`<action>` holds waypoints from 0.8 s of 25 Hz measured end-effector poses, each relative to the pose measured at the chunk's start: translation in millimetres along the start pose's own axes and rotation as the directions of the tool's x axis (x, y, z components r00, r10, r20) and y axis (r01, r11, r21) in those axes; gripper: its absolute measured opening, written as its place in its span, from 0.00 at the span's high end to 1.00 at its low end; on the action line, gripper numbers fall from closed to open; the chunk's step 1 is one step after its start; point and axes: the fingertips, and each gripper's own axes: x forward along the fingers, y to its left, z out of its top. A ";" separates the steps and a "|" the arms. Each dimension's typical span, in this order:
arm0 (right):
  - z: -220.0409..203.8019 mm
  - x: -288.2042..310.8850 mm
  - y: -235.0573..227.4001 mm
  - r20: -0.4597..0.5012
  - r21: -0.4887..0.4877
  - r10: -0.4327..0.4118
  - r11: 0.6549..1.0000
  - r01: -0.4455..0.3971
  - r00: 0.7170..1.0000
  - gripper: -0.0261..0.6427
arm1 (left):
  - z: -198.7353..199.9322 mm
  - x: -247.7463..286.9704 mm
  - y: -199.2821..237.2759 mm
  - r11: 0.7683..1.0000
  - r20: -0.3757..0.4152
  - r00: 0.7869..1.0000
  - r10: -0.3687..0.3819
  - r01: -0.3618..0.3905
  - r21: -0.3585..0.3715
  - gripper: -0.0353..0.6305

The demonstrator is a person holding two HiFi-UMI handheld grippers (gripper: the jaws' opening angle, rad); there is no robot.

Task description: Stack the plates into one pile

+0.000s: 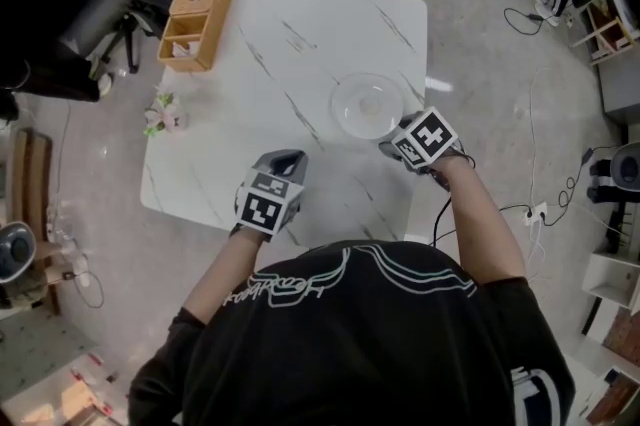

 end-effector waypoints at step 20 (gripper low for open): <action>37.6 -98.8 107.5 0.494 0.138 0.072 0.977 -0.160 0.866 0.64 | 13.8 -73.3 -46.9 0.977 0.185 0.963 -0.195 0.208 -0.056 0.91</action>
